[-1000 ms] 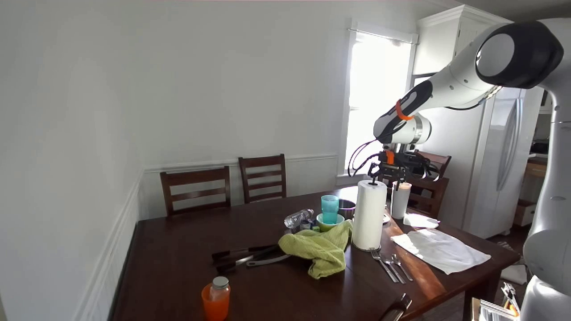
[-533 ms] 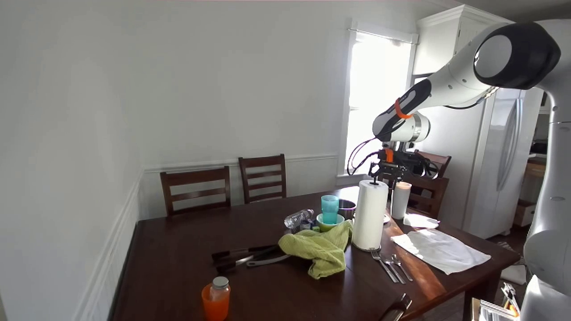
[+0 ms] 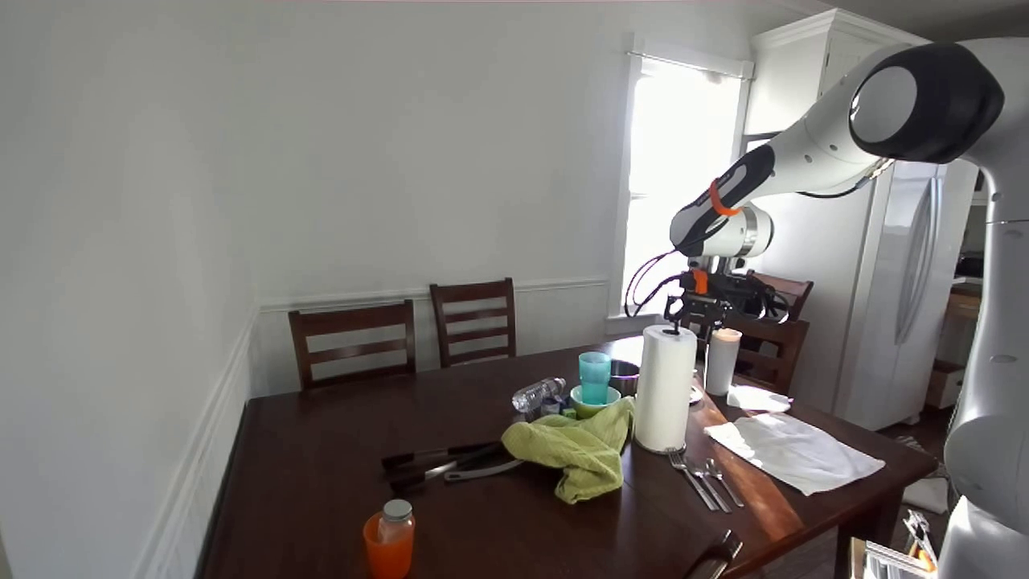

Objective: Remove the paper towel roll from the handle

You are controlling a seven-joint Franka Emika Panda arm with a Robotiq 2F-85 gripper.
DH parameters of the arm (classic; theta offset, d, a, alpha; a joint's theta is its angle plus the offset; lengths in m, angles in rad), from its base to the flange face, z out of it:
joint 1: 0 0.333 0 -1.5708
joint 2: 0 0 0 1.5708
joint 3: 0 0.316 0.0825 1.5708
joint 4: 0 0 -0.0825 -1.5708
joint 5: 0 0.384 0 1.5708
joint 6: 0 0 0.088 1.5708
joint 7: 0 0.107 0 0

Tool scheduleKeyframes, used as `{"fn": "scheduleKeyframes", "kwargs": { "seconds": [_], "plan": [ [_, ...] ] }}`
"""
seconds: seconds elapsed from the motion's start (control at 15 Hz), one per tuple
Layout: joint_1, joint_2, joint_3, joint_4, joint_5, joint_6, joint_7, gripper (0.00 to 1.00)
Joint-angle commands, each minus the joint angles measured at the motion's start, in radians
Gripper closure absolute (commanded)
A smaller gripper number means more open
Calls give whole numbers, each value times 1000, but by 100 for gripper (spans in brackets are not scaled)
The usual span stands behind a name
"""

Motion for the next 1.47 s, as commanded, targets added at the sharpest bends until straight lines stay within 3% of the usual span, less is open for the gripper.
{"fn": "scheduleKeyframes", "kwargs": {
  "seconds": [0.0,0.13,0.67,1.4],
  "plan": [
    [14,29,-13,21,12,-28,9,39],
    [15,33,-12,22,17,-27,6,39],
    [27,3,-12,23,16,-27,7,94],
    [41,-113,-11,11,-30,-45,29,95]
  ]
}}
